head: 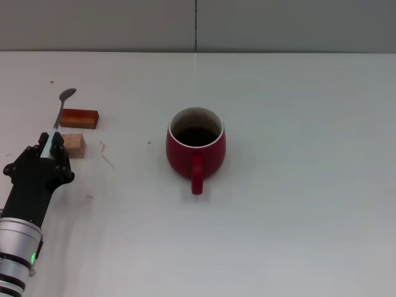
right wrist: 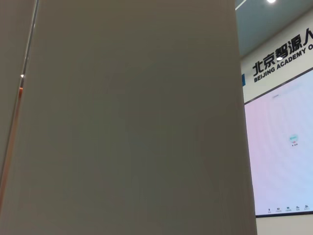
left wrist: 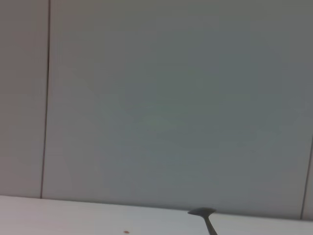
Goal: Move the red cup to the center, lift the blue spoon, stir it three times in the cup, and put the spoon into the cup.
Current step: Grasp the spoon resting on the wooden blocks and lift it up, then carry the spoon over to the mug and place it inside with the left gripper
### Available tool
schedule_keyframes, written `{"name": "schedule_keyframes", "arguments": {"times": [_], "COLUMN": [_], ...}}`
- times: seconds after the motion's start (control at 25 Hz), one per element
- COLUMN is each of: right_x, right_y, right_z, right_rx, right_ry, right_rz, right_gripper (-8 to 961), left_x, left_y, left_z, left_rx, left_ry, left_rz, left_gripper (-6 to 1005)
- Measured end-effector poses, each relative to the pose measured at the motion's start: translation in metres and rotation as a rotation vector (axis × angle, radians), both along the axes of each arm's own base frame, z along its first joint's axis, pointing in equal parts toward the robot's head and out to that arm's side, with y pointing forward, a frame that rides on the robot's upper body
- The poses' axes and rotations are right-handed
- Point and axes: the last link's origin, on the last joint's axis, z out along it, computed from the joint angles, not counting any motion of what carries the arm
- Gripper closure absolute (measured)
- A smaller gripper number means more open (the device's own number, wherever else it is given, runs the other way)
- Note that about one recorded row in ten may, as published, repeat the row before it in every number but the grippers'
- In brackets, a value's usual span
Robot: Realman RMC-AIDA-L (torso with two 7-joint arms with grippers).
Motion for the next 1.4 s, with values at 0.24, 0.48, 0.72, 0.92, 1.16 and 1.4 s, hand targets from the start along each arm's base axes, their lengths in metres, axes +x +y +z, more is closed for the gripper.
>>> {"name": "schedule_keyframes", "arguments": {"times": [0.24,0.48,0.72,0.92,1.16,1.4], "right_x": [0.000,-0.001,-0.002,-0.004,-0.004,-0.004], "right_y": [0.000,0.000,0.000,0.000,-0.002,-0.003], "right_z": [-0.002,-0.003,-0.005,-0.006,-0.010,-0.014], "right_rx": [-0.002,-0.003,-0.011,-0.011,-0.008,-0.010], "right_ry": [0.007,0.011,0.005,-0.001,0.007,0.015], "right_rz": [0.002,0.004,0.006,0.013,0.009,0.005], "right_gripper": [314,314,314,313,313,314], "left_x": [-0.006,-0.015,-0.015,-0.013,0.000,0.024], "left_y": [0.002,0.009,0.020,0.033,0.050,0.066], "left_z": [0.021,0.049,0.078,0.110,0.148,0.194], "left_rx": [0.030,0.026,0.014,-0.028,-0.140,-0.329], "left_ry": [-0.295,-0.601,-0.861,-1.050,-1.099,-1.066], "left_rz": [-0.079,-0.143,-0.237,-0.321,-0.430,-0.548], "left_gripper": [833,833,833,833,833,833]}}
